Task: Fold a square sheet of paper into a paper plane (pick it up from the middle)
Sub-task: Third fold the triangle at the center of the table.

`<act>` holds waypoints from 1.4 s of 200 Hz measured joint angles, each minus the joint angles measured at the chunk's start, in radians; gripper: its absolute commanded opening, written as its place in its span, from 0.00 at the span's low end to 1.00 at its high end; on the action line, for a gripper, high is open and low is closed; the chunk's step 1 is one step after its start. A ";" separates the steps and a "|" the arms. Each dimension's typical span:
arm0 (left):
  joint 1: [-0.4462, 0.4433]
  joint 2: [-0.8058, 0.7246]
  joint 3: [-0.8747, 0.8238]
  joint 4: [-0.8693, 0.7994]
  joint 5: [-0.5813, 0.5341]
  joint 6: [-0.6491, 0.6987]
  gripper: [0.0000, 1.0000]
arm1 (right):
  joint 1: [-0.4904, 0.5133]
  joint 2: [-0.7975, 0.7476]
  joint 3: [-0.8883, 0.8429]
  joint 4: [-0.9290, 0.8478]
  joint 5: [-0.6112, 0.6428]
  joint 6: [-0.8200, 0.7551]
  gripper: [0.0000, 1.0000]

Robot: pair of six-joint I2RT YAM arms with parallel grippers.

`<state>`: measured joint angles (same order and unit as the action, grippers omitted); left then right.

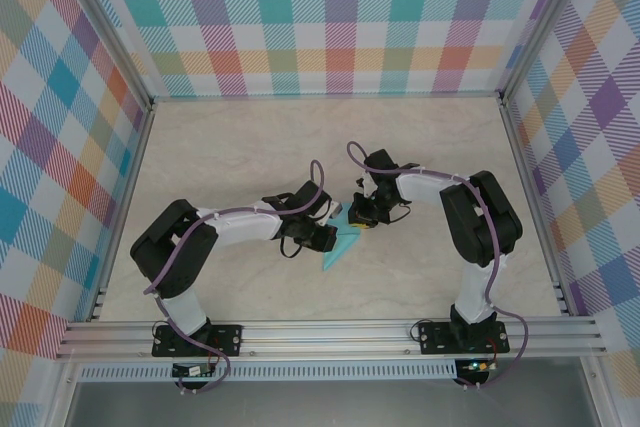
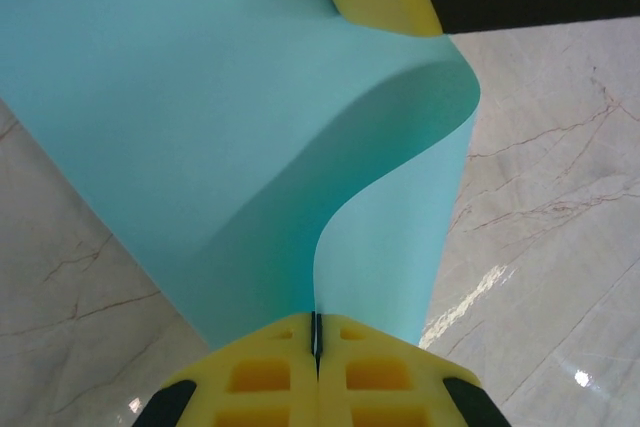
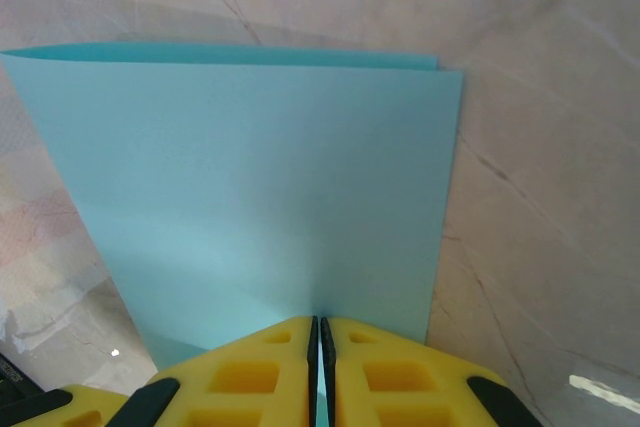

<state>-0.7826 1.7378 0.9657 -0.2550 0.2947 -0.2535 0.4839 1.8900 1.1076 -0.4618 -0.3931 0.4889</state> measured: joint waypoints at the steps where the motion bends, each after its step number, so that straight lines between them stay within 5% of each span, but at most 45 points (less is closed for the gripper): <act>1: 0.000 0.000 0.000 0.000 0.000 0.000 0.04 | 0.000 0.000 0.000 0.000 0.000 0.000 0.13; 280: 0.000 0.006 -0.005 -0.002 -0.027 0.000 0.06 | 0.000 0.000 -0.002 0.003 0.000 0.004 0.14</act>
<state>-0.7826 1.7443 0.9604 -0.2565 0.2676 -0.2531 0.4839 1.8904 1.1057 -0.4591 -0.3935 0.4931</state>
